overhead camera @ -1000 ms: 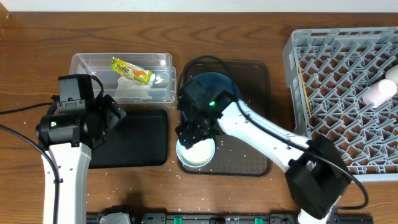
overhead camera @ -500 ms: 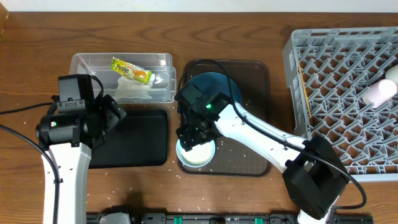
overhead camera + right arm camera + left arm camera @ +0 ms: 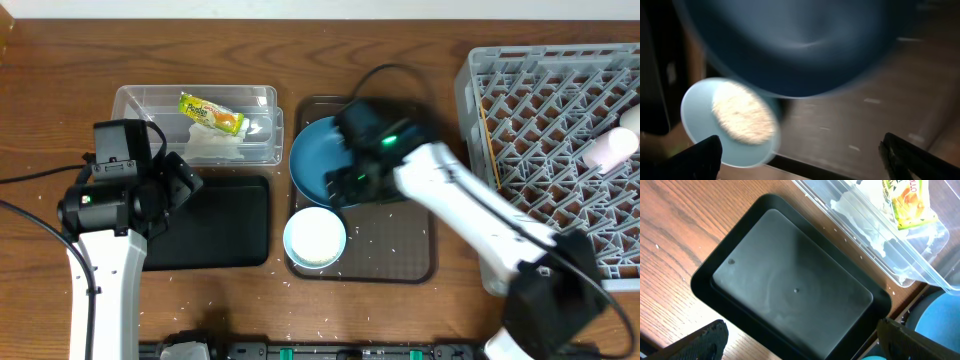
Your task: Sort waste into correct bins and load items into the dishwasher rack
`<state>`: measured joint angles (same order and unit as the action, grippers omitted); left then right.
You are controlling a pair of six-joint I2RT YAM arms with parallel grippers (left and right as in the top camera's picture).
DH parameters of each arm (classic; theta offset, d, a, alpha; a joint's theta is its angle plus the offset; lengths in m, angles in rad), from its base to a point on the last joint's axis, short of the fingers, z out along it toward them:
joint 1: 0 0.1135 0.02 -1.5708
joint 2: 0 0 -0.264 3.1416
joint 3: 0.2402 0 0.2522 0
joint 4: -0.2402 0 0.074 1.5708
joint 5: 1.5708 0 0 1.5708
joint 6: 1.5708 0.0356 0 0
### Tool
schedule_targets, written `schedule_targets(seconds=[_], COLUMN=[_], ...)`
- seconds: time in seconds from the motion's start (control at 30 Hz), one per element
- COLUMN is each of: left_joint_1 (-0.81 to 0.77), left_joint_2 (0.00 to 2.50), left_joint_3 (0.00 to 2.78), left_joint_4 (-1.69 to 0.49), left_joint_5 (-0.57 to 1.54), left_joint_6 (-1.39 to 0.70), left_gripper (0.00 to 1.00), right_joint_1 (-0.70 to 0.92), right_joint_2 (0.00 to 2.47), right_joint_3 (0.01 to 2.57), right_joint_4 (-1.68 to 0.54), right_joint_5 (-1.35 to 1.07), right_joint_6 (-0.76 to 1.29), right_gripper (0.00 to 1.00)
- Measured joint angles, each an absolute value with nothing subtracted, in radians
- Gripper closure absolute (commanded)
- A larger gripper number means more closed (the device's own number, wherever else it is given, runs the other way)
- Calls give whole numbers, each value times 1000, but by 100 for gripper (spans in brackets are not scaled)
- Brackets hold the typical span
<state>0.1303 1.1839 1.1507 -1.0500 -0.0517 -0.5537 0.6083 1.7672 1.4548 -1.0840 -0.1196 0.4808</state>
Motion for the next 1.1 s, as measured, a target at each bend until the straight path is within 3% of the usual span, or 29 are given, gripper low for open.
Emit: schedule_targets(seconds=[0.17, 0.4, 0.67, 0.93, 1.1], left_joint_1=[130, 130, 130, 119, 3], left_joint_2=[1184, 1184, 1184, 1184, 1184], left_joint_3=[1151, 1151, 1151, 1151, 1151], left_joint_4=[-1050, -1050, -1050, -1176, -1267], left_joint_5=[-52, -52, -23, 280, 417], left_joint_6=[-554, -554, -554, -526, -401], left_gripper=[2, 2, 2, 2, 2], right_joint_1=[405, 242, 191, 191, 191], right_joint_2=[1645, 1599, 1600, 1600, 1600], right_joint_3=[1461, 1465, 1465, 1465, 1465], right_joint_4=[-1161, -1193, -1207, -1206, -1206], right_joint_5=[-75, -57, 137, 262, 277], right_joint_6=[495, 498, 461, 442, 439], right_gripper=[1, 1, 1, 1, 1])
